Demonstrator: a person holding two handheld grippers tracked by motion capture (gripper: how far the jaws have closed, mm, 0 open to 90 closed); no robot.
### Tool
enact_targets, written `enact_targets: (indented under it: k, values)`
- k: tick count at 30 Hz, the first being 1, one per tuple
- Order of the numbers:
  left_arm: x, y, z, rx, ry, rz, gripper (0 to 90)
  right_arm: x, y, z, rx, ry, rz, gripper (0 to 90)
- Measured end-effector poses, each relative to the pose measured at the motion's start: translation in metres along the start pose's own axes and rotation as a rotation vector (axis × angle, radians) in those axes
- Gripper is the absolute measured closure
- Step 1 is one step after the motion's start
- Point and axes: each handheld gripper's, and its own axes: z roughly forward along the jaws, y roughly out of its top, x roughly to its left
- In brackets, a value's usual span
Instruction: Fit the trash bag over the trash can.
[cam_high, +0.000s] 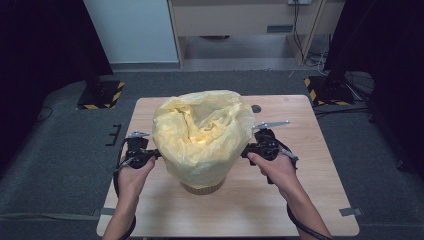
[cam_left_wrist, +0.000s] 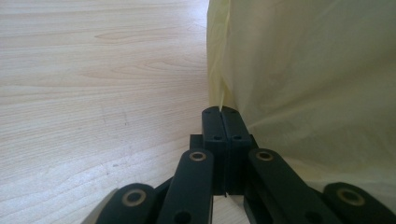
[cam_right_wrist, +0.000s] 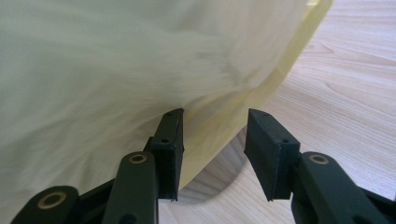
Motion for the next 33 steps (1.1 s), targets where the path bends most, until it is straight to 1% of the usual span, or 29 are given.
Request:
enact_targets:
  k: [4,9,12,17,19,22,26,27,28,33]
  values:
    - [0.001,0.000,-0.001,-0.001,0.001,0.001,90.0,-0.004,-0.003,0.006,0.009,-0.010,0.021,56.8]
    - [0.001,-0.001,0.001,-0.003,-0.001,-0.002,90.0,-0.005,-0.005,0.015,0.036,-0.033,0.014,61.8]
    - [0.000,-0.001,0.003,-0.004,-0.003,-0.007,90.0,-0.006,-0.005,0.020,0.056,-0.034,0.012,69.2]
    - [0.000,-0.001,0.004,-0.003,-0.002,-0.010,90.0,-0.003,-0.005,0.027,0.074,-0.033,-0.019,85.2]
    - [0.001,-0.002,0.005,0.000,-0.002,-0.012,90.0,-0.001,-0.005,0.029,0.086,-0.036,-0.026,90.0]
    - [0.001,-0.003,0.008,0.006,-0.001,-0.013,90.0,0.001,-0.006,0.031,0.101,-0.057,-0.045,90.0]
    - [0.001,-0.005,0.013,0.018,0.006,-0.008,90.0,0.000,-0.006,0.033,0.116,-0.065,-0.040,90.0]
    - [0.001,-0.005,0.014,0.023,0.009,-0.007,90.0,-0.001,-0.006,0.034,0.117,-0.068,-0.047,90.0]
    - [0.001,-0.006,0.015,0.027,0.012,-0.007,90.0,-0.001,-0.007,0.035,0.127,-0.067,-0.038,90.0]
    - [0.001,-0.011,0.023,0.052,0.028,0.003,90.0,-0.004,-0.011,0.041,0.154,-0.069,-0.035,90.0]
